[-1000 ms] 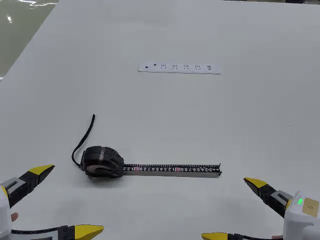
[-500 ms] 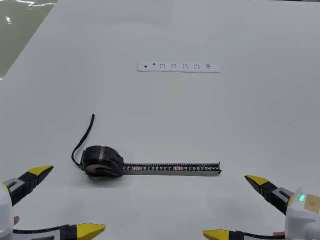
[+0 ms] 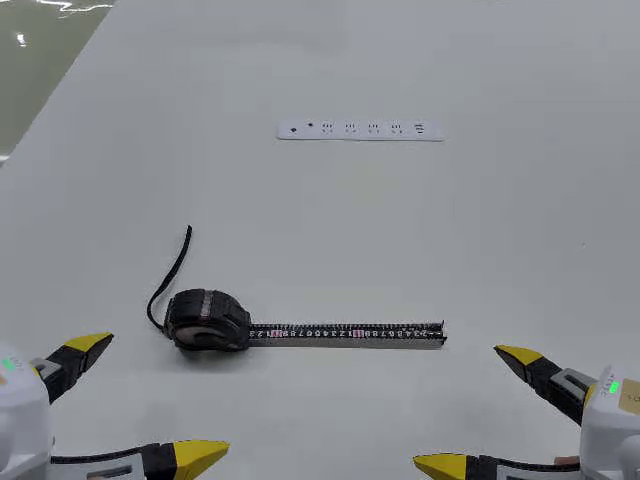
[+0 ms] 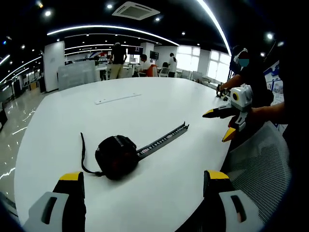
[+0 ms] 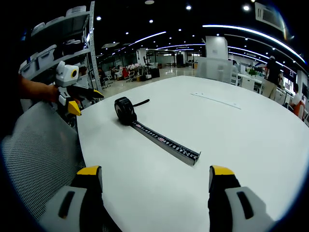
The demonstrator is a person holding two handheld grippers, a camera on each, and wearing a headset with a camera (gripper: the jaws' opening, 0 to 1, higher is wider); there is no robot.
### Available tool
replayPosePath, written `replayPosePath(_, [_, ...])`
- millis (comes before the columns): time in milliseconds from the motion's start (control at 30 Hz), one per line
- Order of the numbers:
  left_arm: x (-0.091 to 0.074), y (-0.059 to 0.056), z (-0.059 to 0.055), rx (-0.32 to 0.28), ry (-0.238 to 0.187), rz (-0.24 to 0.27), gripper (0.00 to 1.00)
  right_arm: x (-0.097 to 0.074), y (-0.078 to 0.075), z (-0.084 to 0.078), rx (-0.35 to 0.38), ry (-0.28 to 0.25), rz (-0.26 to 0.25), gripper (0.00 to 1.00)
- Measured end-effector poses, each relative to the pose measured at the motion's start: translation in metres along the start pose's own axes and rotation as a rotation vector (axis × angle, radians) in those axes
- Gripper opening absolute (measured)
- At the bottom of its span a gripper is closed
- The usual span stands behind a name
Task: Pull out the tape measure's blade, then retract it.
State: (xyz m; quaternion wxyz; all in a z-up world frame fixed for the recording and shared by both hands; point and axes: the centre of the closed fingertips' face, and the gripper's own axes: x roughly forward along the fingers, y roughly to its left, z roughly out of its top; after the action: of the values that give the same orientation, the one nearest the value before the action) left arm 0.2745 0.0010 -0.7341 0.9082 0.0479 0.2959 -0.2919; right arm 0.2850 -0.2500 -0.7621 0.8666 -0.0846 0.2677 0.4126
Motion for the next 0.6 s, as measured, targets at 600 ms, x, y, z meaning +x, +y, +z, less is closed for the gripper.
replayPosePath(600, [0.013,-0.003,0.019,-0.026,-0.062,0.103,0.99,0.001,-0.002,0.001,-0.031,-0.008,0.057,0.86])
